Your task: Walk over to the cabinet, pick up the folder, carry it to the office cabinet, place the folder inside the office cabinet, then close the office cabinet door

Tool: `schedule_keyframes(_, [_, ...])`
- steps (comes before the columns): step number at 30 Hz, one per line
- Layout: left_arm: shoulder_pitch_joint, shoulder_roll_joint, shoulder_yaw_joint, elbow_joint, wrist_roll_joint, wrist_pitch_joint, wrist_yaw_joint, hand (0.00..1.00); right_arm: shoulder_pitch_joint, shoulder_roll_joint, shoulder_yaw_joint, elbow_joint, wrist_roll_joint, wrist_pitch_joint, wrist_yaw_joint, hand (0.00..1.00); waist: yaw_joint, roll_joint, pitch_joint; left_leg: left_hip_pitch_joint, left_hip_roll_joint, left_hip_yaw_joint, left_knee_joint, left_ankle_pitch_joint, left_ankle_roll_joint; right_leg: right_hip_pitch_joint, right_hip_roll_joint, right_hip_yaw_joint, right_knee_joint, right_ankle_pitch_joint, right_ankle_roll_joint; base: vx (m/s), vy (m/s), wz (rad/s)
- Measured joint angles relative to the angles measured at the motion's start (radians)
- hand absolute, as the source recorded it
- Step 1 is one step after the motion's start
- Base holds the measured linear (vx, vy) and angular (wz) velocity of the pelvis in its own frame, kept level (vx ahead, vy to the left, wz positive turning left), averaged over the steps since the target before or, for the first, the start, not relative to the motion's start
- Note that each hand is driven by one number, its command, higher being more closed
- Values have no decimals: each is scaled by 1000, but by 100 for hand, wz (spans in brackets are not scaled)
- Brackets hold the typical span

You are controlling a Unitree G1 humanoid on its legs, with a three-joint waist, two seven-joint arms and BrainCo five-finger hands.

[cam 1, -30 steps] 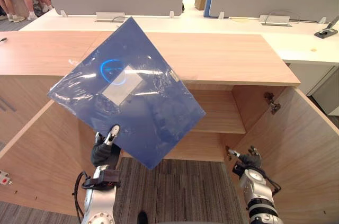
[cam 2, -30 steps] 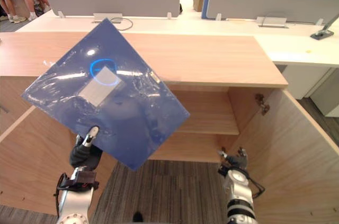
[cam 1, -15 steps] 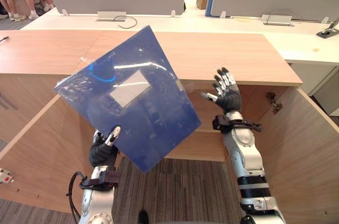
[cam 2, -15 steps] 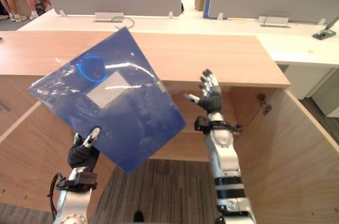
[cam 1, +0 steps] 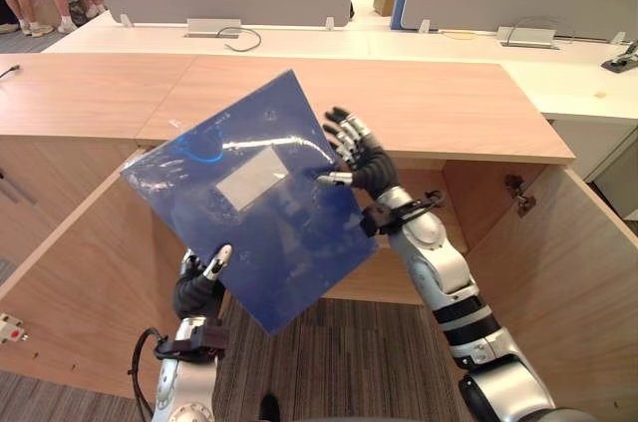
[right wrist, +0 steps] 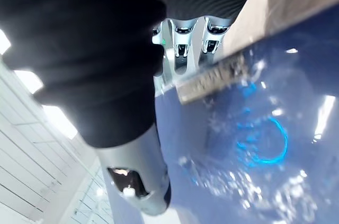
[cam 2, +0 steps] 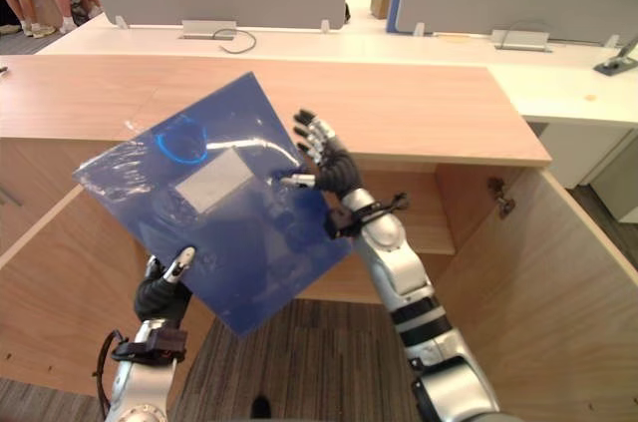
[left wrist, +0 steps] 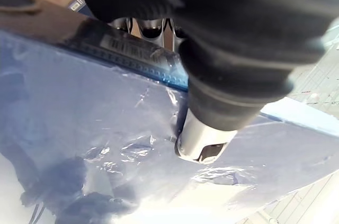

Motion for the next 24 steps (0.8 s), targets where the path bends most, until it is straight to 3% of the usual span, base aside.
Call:
schedule_keyframes(7, [6,8,-1,18,11,-3,0,100,-71,-60,92,133,53,15,39,0,9,0,0,-15,-2,-16,0,7,2,-7,1,-20,2,0,0,-1,0,7])
schedule_keyframes(13, [12,33,-15,18,5,-5,0,100,-92,-57,115,239,51,15,46,0,16,1,-1,-14,-2,-17,0,10,4,-7,1,-21,4,0,-1,0,0,0])
schedule_keyframes(20, [11,35,-28,18,-15,-10,0,100,-129,-26,115,348,46,-18,41,0,22,4,-2,-13,-1,-22,1,19,3,-7,1,-24,7,0,-1,0,0,0])
schedule_keyframes(21, [11,41,-30,18,-26,-10,0,100,-129,-21,115,349,44,-22,41,100,24,4,-2,-13,-1,-24,1,20,3,-7,1,-25,6,0,-2,0,0,0])
schedule_keyframes(24, [9,74,-36,18,-38,-24,0,100,-145,-32,158,384,48,-30,67,100,27,6,-3,-15,2,-25,0,23,1,-7,4,-21,2,0,-1,-21,4,1])
